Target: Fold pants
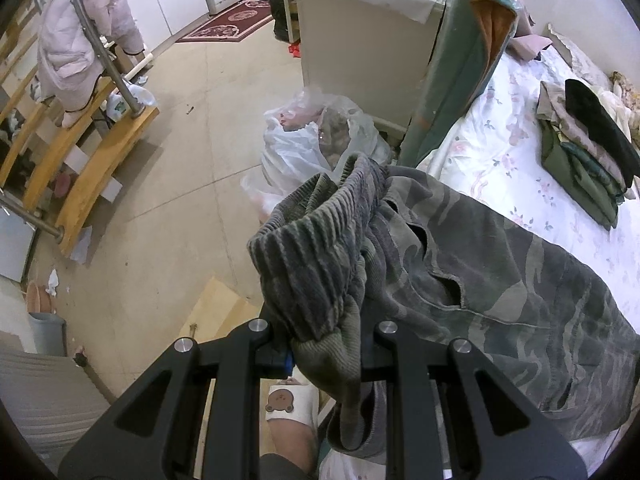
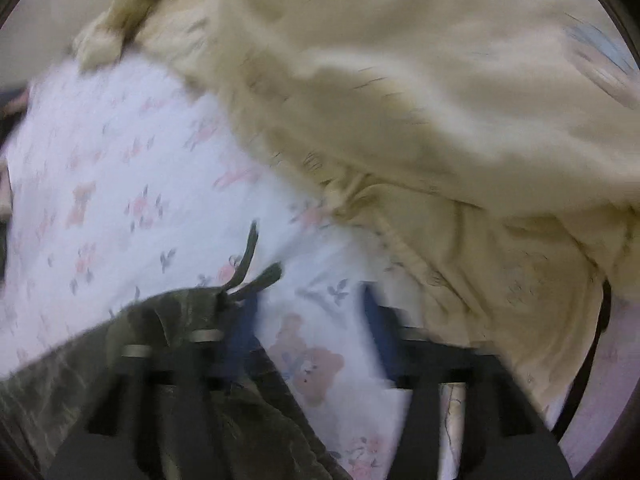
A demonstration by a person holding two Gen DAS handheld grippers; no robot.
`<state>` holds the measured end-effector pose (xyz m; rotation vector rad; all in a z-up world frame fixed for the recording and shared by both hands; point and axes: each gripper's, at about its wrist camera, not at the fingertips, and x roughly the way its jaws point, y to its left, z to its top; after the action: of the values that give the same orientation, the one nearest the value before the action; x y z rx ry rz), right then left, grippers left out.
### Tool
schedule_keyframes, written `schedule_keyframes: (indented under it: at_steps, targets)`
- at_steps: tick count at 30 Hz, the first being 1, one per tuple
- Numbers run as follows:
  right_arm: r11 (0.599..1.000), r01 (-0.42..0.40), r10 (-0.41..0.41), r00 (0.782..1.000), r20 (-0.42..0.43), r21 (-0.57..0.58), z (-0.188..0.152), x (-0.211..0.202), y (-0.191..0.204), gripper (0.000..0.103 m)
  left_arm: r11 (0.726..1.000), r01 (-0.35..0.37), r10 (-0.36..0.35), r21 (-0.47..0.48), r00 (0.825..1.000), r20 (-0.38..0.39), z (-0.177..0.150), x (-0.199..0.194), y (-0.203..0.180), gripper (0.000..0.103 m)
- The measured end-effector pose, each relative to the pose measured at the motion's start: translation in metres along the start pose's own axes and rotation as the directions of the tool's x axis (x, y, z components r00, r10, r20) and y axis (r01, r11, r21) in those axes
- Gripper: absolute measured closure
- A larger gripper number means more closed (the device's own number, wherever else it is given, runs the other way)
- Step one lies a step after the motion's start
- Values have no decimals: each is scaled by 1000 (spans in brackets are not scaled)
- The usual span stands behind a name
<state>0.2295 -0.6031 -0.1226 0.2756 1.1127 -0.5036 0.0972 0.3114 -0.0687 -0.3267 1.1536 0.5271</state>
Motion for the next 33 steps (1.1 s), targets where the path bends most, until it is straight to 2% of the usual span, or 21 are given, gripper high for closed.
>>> schedule_keyframes:
  at_steps: [3,4,5,6,7,8,9,11,12,14,15,17,19,20,22,25,27,29,30,32,33]
  targets:
    - [991,-129,128,990,54,29,-10,-21,0,41,1000,13,-13,-7,1000,-4,0,-1,3,86]
    - [978,-206,203,972,119,15,-13,-35,4,41,1000,16,-16,-8,1000,-3,-1,-2,4,86]
    - [953,-303,301,937,177,-17,-18,-49,9,41,1000,19,-19,-8,1000,-2,-1,-2,4,86]
    - [903,-424,428,877,220,-66,-26,-63,16,41,1000,21,-21,-7,1000,-1,-1,-3,4,86]
    - [864,-493,503,841,199,-98,-30,-67,27,41,1000,22,-22,-7,1000,0,-2,-4,4,86]
    - [831,-545,556,822,125,-113,-33,-61,40,42,1000,23,-23,-6,1000,0,-2,-4,4,86]
    - [811,-571,577,816,19,-126,-37,-50,57,44,1000,23,-23,-6,1000,0,-2,-4,4,86]
    - [830,-524,508,851,-131,-188,-49,-28,85,44,1000,22,-22,-10,1000,0,-2,-4,4,86]
    - [846,-484,442,871,-213,-223,-57,-12,98,44,999,27,-27,-19,1000,-2,-2,-4,5,86]
    - [869,-428,357,890,-283,-248,-62,9,105,45,999,23,-23,-23,1000,-2,-3,-4,4,86]
    - [889,-377,307,912,-272,-259,-59,15,103,44,1000,18,-18,-16,1000,-2,-3,-4,3,86]
    - [947,-216,181,970,-163,-238,-44,16,86,44,1000,12,-12,-7,1000,3,-4,-4,1,86]
    - [988,-78,65,993,-96,-134,-25,17,59,42,1000,7,-7,3,1000,7,-3,-3,0,86]
    - [994,-65,59,996,-65,-91,-18,12,49,42,1000,7,-7,1,1000,5,-3,-3,0,86]
    - [992,-120,121,993,4,-32,-11,-5,38,42,1000,10,-10,-3,1000,2,-3,-2,1,86]
    - [977,-190,194,980,37,-92,-15,-24,54,42,1000,20,-20,-9,1000,1,0,-1,1,86]
    - [948,-278,280,960,-10,-152,-29,-27,69,42,1000,27,-27,-15,1000,1,0,-2,3,86]
    - [915,-341,328,940,-95,-215,-46,-17,93,41,1000,26,-26,-10,1000,3,0,-3,3,86]
    - [903,-339,308,939,-151,-265,-57,-8,106,41,1000,24,-24,-3,1000,7,0,-3,2,86]
    - [898,-154,79,978,-192,-413,-74,18,129,41,1000,27,-27,10,1000,13,-1,-5,2,86]
    - [885,-73,-22,980,-197,-459,-81,31,135,41,1000,29,-29,9,999,16,-1,-6,3,86]
